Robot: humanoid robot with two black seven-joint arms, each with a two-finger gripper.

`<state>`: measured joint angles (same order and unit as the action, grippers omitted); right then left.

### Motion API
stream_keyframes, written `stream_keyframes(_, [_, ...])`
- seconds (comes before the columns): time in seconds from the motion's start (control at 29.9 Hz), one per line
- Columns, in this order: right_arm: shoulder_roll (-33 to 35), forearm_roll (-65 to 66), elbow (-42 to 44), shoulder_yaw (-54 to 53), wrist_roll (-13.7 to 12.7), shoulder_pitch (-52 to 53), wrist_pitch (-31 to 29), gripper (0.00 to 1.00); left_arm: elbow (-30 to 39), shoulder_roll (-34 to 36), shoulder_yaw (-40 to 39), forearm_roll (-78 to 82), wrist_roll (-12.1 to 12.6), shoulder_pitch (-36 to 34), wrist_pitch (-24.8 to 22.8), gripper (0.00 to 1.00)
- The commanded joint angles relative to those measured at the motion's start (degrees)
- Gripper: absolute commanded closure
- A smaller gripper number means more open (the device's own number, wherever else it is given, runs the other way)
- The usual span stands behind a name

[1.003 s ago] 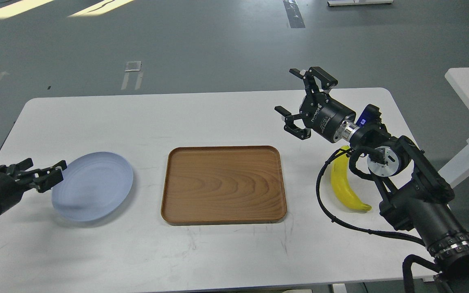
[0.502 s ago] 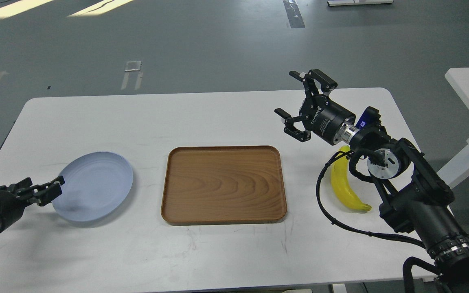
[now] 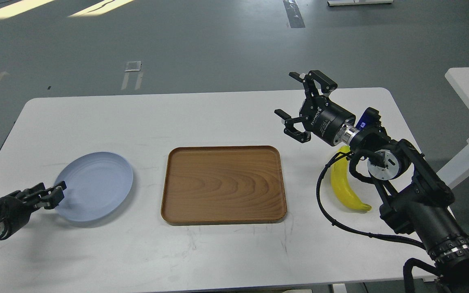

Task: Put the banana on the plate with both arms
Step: 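Lift the plate with the left gripper and lower it onto the wooden tray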

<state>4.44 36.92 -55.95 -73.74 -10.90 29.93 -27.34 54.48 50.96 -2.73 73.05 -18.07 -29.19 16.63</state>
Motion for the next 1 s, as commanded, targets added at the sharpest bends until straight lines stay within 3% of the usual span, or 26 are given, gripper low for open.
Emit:
stream_keyframes(0.0, [0.04, 0.0, -0.03, 0.0, -0.09, -0.13, 0.0, 0.0, 0.01, -0.16, 0.09, -0.1, -0.21, 0.01, 0.07, 0.99])
stream_keyframes(0.4, [0.13, 0.0, -0.12, -0.09, 0.0, -0.75, 0.09, 0.0, 0.18, -0.07, -0.79, -1.06, -1.44, -1.56, 0.68, 1.0])
stream_keyframes(0.57, [0.22, 0.0, -0.74, -0.27, 0.0, -0.66, 0.09, 0.0, 1.85, -0.07, -0.52, -0.89, -4.69, -5.25, 0.33, 1.0])
stream_keyframes(0.67, [0.22, 0.0, -0.83, -0.27, 0.0, -0.66, 0.09, 0.0, 7.72, -0.42, -0.09, -0.01, -5.84, -10.6, -0.19, 1.0])
stream_keyframes(0.77, [0.22, 0.0, -1.26, -0.18, 0.0, -0.66, 0.09, 0.0, 10.63, -3.83, 0.0, 0.86, -5.84, -14.65, -2.29, 1.0])
stream_keyframes(0.87, [0.4, 0.0, -1.7, -0.18, 0.0, -0.75, 0.09, 0.0, 9.51, -11.38, 1.14, 3.49, -5.75, -17.73, -6.68, 1.0])
stream_keyframes(0.97, [0.66, 0.0, -2.06, -0.53, 0.0, -0.75, 0.09, 0.0, 7.4, -16.41, 4.82, 6.05, -5.49, -19.58, -7.49, 1.0])
